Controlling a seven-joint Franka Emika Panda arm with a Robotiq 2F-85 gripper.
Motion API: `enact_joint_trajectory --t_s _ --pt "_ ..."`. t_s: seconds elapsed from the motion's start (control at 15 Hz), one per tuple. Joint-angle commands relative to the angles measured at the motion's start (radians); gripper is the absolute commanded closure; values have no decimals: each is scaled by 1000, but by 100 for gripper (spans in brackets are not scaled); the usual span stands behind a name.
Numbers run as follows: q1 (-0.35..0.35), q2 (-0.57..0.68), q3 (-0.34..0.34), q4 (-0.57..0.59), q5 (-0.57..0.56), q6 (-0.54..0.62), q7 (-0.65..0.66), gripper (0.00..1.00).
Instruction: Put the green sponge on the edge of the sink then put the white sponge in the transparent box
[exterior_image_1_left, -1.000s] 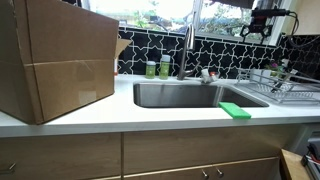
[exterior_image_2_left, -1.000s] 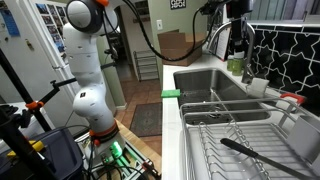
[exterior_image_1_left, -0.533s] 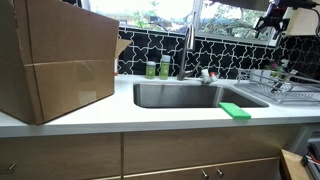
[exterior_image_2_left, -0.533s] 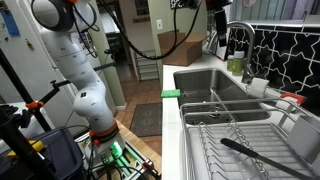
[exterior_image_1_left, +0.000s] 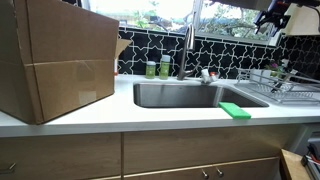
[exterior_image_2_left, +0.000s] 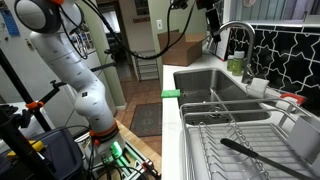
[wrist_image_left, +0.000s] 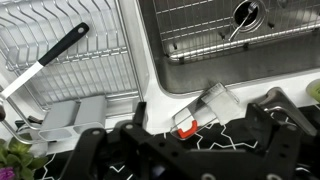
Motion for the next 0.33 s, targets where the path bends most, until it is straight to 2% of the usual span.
enact_joint_trajectory --t_s 0.0,0.27 --pt "9 -6 -4 -5 1 8 0 0" --pt "11 -17 -2 -21 2 20 0 0"
